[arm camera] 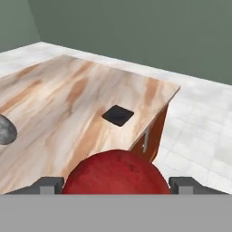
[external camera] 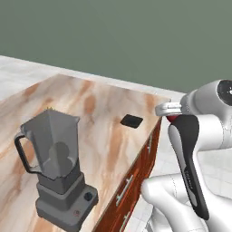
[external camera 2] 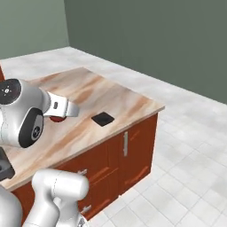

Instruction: Grab the lime and onion from the fridge, place them in the blender, close the lid, and turn on the blender to create a marinade.

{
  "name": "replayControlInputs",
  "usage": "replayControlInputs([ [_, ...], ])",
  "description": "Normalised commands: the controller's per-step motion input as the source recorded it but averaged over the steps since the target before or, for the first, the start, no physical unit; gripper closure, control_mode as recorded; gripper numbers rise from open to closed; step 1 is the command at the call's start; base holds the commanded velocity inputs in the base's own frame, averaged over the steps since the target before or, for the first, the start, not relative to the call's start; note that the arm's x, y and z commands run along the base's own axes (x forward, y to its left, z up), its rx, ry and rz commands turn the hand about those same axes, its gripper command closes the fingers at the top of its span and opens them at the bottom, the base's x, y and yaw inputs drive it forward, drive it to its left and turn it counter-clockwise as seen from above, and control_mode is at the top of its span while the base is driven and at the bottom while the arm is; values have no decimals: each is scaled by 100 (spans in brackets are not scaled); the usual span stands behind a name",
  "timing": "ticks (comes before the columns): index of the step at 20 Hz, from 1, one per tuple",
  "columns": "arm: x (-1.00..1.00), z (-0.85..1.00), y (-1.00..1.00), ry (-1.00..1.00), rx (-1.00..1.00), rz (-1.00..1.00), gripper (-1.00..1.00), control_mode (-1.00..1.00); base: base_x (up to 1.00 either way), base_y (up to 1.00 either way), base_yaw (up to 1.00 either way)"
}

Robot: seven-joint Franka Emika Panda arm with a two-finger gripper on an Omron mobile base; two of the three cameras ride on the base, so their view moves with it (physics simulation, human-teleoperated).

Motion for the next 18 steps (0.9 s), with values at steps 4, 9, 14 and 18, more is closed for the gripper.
replayControlInputs([
  [4, 0, 0, 0, 0, 0, 0, 100, 100, 54, -27, 53],
  [9, 0, 0, 0, 0, 0, 0, 100, 100, 45, -2, 57],
  [14, 0, 0, 0, 0, 0, 0, 100, 100, 46, -2, 57],
  [18, 0, 0, 0, 0, 0, 0, 100, 100, 43, 0, 56],
])
